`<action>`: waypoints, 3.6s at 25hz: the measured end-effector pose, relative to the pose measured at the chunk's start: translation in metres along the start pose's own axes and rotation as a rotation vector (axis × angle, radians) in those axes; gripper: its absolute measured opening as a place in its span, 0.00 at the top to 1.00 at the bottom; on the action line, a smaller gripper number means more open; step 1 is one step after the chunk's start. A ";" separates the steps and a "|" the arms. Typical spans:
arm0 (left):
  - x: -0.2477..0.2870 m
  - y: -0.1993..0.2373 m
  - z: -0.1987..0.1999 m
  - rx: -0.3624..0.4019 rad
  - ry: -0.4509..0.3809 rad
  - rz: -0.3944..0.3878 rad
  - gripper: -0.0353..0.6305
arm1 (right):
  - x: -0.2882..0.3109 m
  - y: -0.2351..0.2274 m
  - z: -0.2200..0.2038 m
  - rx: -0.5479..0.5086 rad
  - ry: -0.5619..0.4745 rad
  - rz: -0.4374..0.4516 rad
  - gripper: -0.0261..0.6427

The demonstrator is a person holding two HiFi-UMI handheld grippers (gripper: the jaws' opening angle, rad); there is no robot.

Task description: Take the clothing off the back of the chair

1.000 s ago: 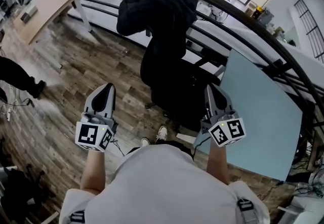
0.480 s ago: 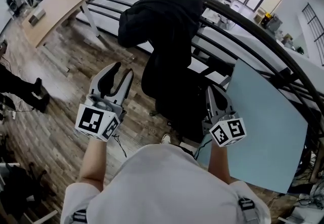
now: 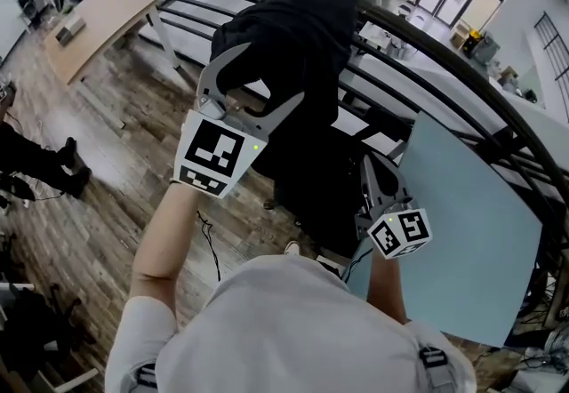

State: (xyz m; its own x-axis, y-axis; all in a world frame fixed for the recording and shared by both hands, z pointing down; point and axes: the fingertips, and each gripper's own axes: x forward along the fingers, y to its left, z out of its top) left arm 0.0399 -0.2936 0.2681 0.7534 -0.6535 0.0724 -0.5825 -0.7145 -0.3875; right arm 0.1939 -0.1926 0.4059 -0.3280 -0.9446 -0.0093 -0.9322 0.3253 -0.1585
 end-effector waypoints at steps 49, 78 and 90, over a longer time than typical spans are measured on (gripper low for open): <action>0.212 0.071 -0.130 0.181 0.799 -0.163 0.18 | -0.025 -0.077 -0.022 0.082 0.037 -0.162 0.93; 0.182 0.121 -0.080 -0.069 0.509 0.059 0.80 | -0.044 -0.069 -0.017 0.072 0.006 -0.151 0.93; 0.150 0.141 -0.039 -0.016 0.403 0.164 0.81 | -0.051 -0.051 -0.005 0.050 -0.020 -0.140 0.93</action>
State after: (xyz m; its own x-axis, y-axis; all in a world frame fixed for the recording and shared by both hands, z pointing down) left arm 0.0589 -0.5024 0.2596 0.4735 -0.8016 0.3650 -0.6914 -0.5950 -0.4099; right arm 0.2576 -0.1604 0.4199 -0.1921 -0.9814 -0.0034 -0.9597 0.1886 -0.2082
